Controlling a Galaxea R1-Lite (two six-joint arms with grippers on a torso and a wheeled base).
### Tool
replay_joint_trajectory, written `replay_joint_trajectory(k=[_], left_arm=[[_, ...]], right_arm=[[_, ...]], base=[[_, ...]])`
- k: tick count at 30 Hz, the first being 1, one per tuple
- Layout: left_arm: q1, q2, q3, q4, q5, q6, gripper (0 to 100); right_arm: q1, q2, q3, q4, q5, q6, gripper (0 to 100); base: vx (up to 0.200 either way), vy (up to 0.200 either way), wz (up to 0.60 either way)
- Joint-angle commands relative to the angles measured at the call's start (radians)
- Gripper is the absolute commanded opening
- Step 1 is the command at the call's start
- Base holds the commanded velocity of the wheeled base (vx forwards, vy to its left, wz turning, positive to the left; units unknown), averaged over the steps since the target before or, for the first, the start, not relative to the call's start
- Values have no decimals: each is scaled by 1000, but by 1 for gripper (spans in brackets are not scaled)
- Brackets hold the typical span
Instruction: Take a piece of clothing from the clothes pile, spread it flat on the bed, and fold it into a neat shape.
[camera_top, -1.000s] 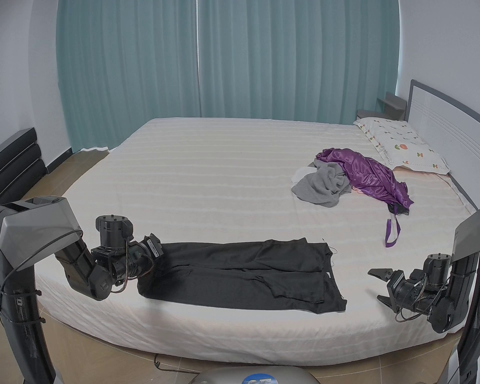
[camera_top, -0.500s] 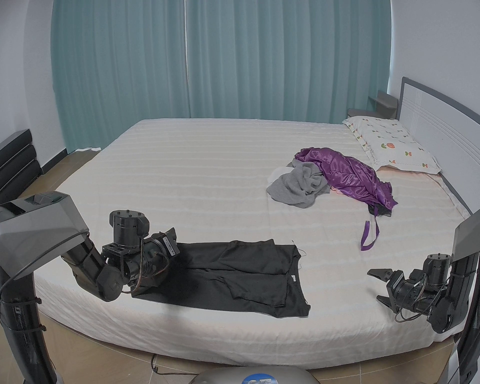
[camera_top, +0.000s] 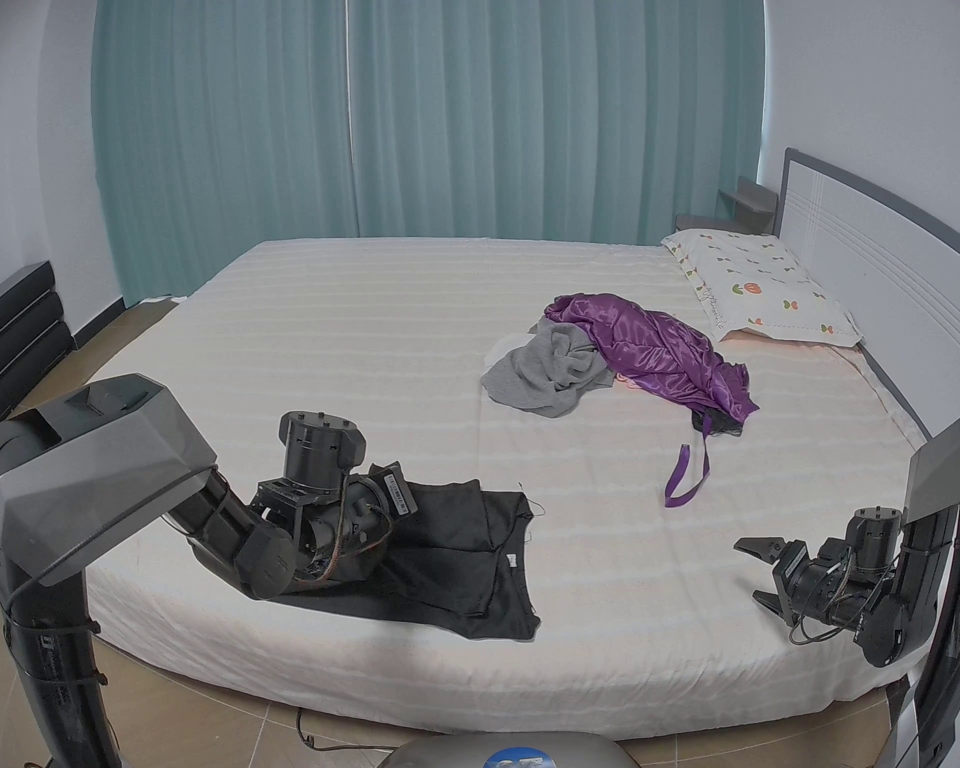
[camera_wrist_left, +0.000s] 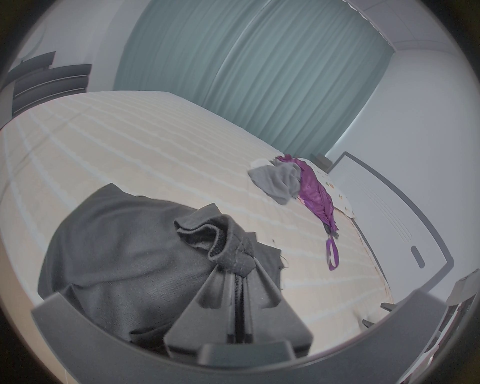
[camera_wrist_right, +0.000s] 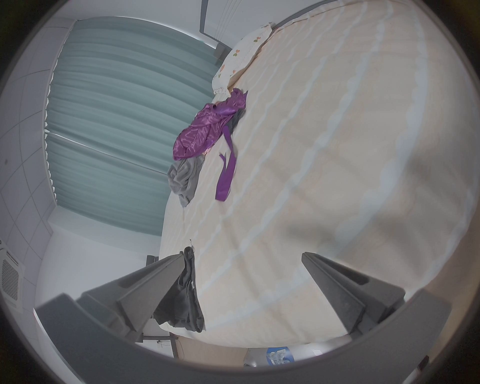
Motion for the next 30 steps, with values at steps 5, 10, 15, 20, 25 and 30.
replay_joint_trajectory(k=[5,10,15,20,25,30], left_arm=[[-41,53,-49,18,6,-1,0],[-79,145,-124,19,106,-1,0],[-111,165,-139,25,118,-3,100],[-134,168,-139,24,121,-4,100],[-136,149,-110,19,124,-6,100],[-100,-13,22,10,126,-109,100]], right_arm=[[0,-7,1,-13,1,-1,100],[2,-8,1,-13,1,-1,100],[6,-8,1,-13,1,-1,100],[8,-8,1,-13,1,-1,100],[8,-8,4,-13,1,-1,100],[9,-10,10,-15,1,-1,100]], base=[[0,0,0],[0,0,0],[0,0,0],[0,0,0],[0,0,0],[0,0,0]])
